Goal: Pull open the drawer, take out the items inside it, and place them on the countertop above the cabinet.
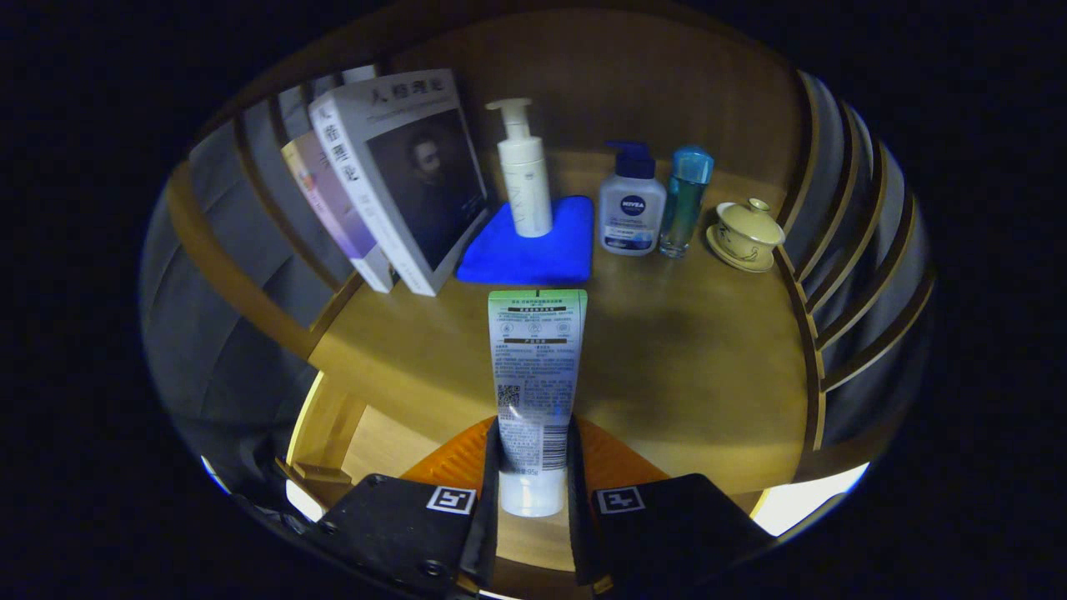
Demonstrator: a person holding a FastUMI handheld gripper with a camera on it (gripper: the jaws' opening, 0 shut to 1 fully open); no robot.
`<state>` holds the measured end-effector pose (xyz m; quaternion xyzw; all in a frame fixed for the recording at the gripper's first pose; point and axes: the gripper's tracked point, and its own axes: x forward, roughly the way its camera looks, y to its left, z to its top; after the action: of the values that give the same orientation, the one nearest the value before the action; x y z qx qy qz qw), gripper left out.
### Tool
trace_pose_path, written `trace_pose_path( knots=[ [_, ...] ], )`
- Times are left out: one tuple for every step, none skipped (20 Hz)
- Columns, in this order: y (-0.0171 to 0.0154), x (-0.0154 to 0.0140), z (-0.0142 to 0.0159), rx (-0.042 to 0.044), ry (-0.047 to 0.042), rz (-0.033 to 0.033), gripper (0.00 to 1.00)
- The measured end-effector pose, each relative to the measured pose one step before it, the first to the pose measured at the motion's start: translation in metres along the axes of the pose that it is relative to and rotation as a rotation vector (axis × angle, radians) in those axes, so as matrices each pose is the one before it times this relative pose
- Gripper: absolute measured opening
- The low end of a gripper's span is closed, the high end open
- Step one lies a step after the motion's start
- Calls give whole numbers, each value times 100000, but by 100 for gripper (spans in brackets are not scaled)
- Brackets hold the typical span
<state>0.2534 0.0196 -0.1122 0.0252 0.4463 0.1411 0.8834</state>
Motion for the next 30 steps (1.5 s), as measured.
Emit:
trace_pose_path(
  knots=[
    [-584, 584, 320, 1398, 644, -1245, 39],
    [-516, 636, 282, 1788, 276, -685, 38],
    [-365, 682, 215, 2240, 620, -146, 38],
    [-229, 494, 24, 2727, 771, 590, 38],
    [154, 423, 370, 2907, 204, 1869, 38],
    [53, -241, 94, 2883, -336, 1512, 38],
    [-54, 90, 331, 2258, 80, 502, 39],
    [-183, 624, 87, 2160, 33, -127, 38],
    [52, 48, 280, 1054, -737, 386, 40],
    [33, 189, -43, 450, -208, 389, 40],
    [79, 49, -18, 173, -113, -53, 42],
    [48, 129, -234, 183, 8, -140, 44],
    [52, 130, -155, 163, 192, -217, 44],
    [150, 195, -170, 340, -463, 86, 48],
    [362, -21, 20, 517, -1080, 1228, 50],
    [172, -287, 318, 809, -2006, 816, 57],
    [482, -226, 575, 1280, -2271, 1650, 64],
    [430, -702, 560, 989, -3997, 872, 70],
    [210, -651, 899, -892, -4119, -1007, 75],
    [254, -1136, 447, -1916, -4150, -301, 81],
    [376, -761, 234, -2633, -3305, -767, 87],
    [291, -1012, 121, -2973, -3731, -331, 92],
    [596, -1024, 82, -3087, -3680, -55, 98],
    [828, -1268, -254, -2701, -3320, 574, 98],
    [959, -1359, -126, -2035, -4383, 1305, 98],
    [983, -1272, 15, -1800, -5522, 1246, 98],
    [946, -1440, 34, -1975, -5242, 804, 98],
    [764, -1403, -217, -2357, -4504, 917, 98],
    [845, -1417, -280, -2054, -3457, 967, 98],
    [824, -1505, -726, -706, -2131, 551, 98]
  ],
)
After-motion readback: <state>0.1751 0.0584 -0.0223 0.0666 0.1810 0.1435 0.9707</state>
